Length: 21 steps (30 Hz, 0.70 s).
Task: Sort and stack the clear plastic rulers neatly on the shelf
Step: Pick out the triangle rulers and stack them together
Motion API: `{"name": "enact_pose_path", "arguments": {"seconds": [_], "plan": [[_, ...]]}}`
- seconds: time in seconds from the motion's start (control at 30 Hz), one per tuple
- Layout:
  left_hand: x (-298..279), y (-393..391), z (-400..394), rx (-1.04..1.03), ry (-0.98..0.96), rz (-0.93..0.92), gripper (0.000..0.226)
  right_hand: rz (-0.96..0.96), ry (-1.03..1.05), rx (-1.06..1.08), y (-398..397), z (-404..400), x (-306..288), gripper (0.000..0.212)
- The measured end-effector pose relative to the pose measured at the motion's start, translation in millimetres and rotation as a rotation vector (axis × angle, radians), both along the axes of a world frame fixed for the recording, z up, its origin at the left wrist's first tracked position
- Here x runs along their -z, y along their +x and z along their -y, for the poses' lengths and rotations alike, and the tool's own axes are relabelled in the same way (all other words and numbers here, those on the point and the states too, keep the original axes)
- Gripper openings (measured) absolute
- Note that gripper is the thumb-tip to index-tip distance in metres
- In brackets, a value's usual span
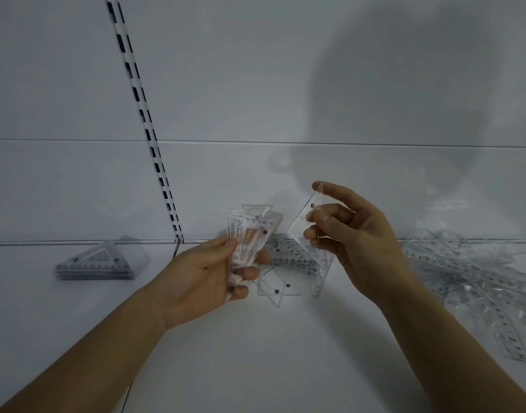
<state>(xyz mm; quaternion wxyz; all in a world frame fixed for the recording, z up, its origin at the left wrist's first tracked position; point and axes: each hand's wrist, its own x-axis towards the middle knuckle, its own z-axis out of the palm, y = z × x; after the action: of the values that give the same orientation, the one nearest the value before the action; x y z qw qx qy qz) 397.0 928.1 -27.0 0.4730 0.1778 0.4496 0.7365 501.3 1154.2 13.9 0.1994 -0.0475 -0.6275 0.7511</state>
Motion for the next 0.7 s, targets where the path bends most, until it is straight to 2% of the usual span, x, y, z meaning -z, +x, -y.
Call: {"name": "enact_pose_path", "arguments": {"seconds": [0.17,0.3,0.37,0.4,0.53,0.63,0.7], "plan": [[-3,-1,0,-0.014,0.009,0.026,0.038,0.11,-0.068,0.058,-2,1,1,0.017],[-14,-8,7,-0.08,-0.015,0.039,0.038,0.136,-0.211,0.038,-2,0,1,0.025],[-19,-8,10,-0.156,-0.029,-0.047,0.038,0.135,-0.176,0.018,-3,6,3,0.037],[-22,-8,13,-0.204,-0.047,-0.105,0.04,0.136,-0.116,0.019,-3,10,5,0.036],[-53,-13,32,-0.369,-0.13,-0.382,0.032,0.174,0.134,0.116,-4,29,12,0.018],[-65,-10,59,-0.526,-0.361,-0.632,0.022,0.161,0.116,0.134,-7,47,6,0.014],[-60,0,74,-0.492,-0.482,-0.692,0.033,0.144,0.057,0.104,-11,64,0,0.013]]}}
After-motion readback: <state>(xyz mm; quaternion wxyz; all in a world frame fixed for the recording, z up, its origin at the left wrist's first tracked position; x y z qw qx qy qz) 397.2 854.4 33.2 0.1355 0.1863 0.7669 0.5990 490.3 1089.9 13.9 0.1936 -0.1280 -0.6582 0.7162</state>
